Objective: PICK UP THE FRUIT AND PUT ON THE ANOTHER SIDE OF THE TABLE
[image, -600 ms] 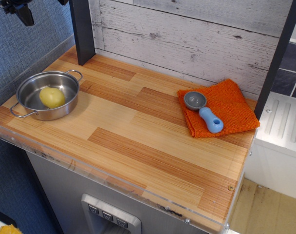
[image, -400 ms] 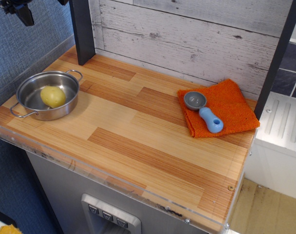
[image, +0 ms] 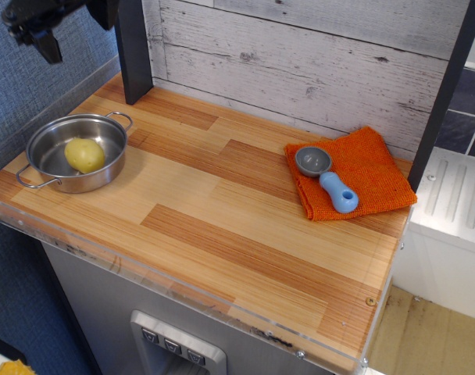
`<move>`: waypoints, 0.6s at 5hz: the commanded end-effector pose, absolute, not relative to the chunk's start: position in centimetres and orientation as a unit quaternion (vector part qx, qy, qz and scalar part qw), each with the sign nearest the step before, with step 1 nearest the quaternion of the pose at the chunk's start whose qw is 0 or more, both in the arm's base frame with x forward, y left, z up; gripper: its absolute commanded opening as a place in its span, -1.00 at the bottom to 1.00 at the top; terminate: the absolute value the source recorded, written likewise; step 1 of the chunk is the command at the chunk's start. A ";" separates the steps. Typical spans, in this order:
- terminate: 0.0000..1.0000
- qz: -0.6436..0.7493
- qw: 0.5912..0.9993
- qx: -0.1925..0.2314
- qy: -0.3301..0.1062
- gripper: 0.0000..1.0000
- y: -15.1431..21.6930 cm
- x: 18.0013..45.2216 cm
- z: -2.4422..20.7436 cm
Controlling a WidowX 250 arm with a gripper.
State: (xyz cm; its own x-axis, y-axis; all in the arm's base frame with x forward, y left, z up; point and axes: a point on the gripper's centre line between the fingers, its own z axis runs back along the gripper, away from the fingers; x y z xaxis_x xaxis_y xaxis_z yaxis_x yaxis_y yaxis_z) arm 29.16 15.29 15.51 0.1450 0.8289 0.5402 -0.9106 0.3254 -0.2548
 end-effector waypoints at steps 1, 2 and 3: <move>-1.00 0.579 0.749 0.093 -0.307 1.00 16.4 28.6 14.0; -1.00 0.587 0.748 0.100 -0.291 1.00 17.0 28.1 13.0; -1.00 0.602 0.751 0.107 -0.248 1.00 17.7 27.8 11.5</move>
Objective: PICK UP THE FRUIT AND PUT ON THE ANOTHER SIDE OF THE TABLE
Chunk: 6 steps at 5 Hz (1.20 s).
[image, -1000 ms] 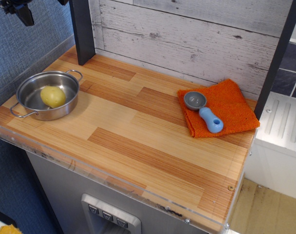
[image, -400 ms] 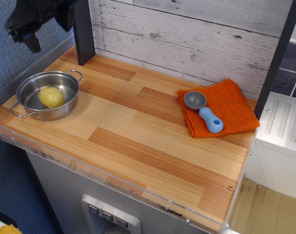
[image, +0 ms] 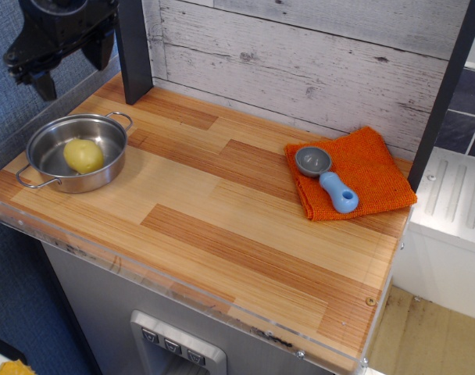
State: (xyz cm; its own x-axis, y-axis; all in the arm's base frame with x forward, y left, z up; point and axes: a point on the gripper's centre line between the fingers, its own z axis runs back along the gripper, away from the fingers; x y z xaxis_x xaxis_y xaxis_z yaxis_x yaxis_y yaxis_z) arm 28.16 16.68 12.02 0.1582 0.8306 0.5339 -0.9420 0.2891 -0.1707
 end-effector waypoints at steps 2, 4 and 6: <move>-1.00 0.613 0.762 0.098 -0.186 1.00 18.3 27.5 8.7; -1.00 0.611 0.767 0.098 -0.167 1.00 19.4 28.4 6.7; -1.00 0.614 0.768 0.103 -0.150 1.00 19.7 28.5 4.5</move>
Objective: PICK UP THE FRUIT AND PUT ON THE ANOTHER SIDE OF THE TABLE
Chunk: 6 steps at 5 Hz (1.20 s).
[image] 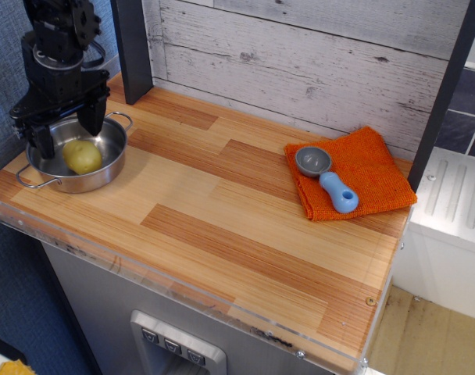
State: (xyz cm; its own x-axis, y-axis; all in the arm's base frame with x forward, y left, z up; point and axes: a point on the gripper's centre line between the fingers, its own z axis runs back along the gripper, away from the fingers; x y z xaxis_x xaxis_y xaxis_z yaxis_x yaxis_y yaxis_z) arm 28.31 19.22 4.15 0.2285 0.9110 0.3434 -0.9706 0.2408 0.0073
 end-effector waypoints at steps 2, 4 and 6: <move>-1.00 0.633 0.756 0.089 -0.144 -1.00 17.1 29.7 4.2; -1.00 0.627 0.757 0.088 -0.160 -1.00 15.8 30.0 5.4; -1.00 0.632 0.748 0.092 -0.181 -1.00 15.3 30.0 7.6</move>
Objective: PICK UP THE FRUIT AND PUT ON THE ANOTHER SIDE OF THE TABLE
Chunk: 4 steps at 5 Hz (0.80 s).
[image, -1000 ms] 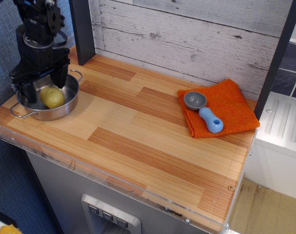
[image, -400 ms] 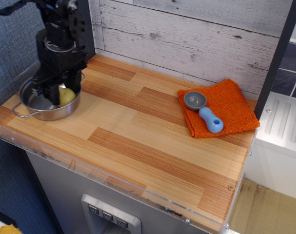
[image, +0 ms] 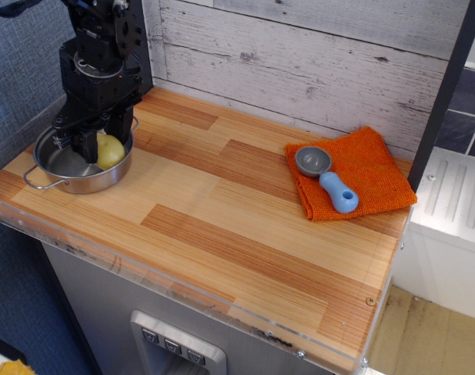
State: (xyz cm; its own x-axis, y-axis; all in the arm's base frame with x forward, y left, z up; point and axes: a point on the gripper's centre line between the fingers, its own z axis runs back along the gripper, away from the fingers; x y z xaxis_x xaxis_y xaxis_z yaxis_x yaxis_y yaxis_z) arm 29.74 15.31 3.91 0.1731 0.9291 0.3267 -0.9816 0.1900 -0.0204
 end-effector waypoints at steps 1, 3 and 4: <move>-1.00 0.638 0.733 0.097 -0.218 -1.00 15.9 30.1 10.0; -1.00 0.638 0.710 0.069 -0.289 -1.00 15.7 31.7 15.1; -1.00 0.616 0.730 0.030 -0.294 -1.00 12.8 34.2 15.7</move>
